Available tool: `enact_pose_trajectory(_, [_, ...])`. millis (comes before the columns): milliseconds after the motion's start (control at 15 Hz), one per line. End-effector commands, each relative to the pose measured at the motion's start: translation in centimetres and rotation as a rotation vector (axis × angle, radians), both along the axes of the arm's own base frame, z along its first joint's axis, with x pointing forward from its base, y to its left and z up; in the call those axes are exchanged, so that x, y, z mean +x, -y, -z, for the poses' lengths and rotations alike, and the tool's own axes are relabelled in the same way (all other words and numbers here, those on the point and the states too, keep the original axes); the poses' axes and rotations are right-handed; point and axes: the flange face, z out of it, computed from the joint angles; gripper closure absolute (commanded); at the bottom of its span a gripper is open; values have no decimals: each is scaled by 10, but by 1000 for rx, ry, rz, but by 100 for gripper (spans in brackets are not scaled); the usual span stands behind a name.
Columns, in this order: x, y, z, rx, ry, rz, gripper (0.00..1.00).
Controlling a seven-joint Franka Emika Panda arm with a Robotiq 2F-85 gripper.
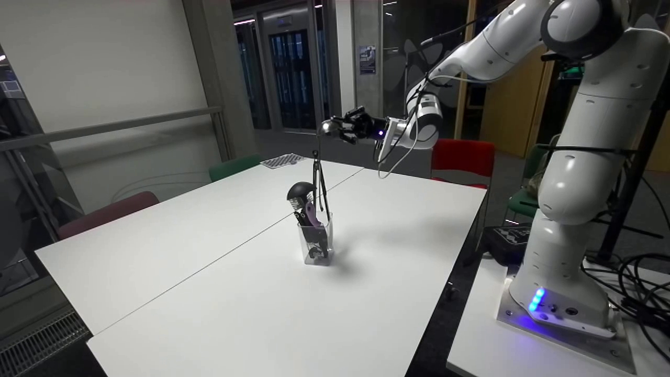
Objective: Pick up the mental object from the table and put it in the cup
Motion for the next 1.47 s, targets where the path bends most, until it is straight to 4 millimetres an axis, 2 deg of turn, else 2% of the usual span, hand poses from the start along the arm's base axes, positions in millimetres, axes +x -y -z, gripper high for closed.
enact_pose_trajectory(0, [10, 1, -14, 37, 25, -13, 98])
enact_pose_trajectory(400, [21, -5, -3, 47, -42, -45, 98])
enact_pose_trajectory(667, [29, -9, 20, 70, -128, -65, 98])
enact_pose_trajectory(1067, [34, -3, 57, 65, -220, -33, 98])
enact_pose_trajectory(1400, [37, 0, 71, 46, -253, -5, 98])
